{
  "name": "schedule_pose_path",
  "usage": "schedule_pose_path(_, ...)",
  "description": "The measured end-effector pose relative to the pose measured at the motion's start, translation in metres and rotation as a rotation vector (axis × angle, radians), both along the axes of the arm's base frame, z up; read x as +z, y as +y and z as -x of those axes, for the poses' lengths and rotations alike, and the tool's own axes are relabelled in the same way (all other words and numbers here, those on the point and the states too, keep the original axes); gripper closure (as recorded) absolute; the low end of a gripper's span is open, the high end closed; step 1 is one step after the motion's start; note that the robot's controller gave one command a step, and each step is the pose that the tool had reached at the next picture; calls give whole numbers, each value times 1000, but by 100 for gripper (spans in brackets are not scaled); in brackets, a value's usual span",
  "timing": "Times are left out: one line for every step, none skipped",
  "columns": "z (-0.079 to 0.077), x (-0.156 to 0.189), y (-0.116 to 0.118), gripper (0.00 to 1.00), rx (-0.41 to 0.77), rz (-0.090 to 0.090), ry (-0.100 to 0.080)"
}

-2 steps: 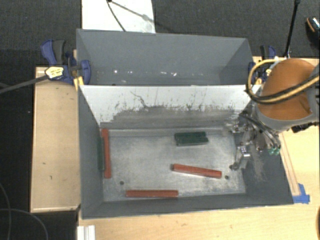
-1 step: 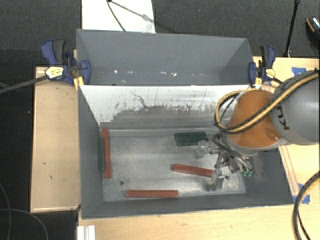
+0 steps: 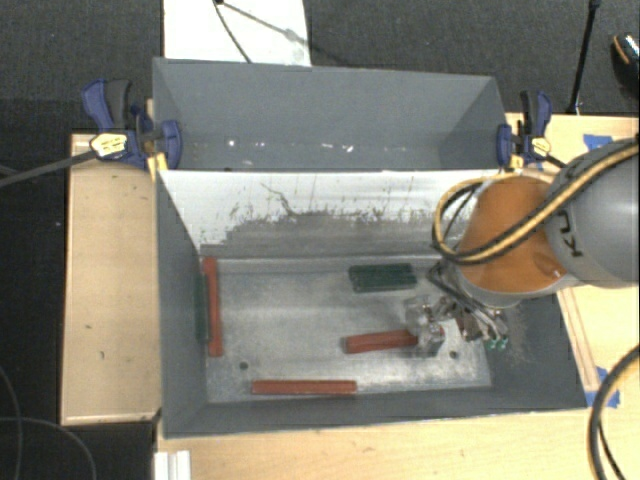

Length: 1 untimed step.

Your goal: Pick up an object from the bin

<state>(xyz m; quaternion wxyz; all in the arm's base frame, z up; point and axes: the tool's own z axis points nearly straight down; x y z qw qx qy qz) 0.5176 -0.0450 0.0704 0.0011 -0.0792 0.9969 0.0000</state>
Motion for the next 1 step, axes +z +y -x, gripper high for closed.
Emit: schedule_pose_path(1, 192, -31, 100, -1, 2, -9)
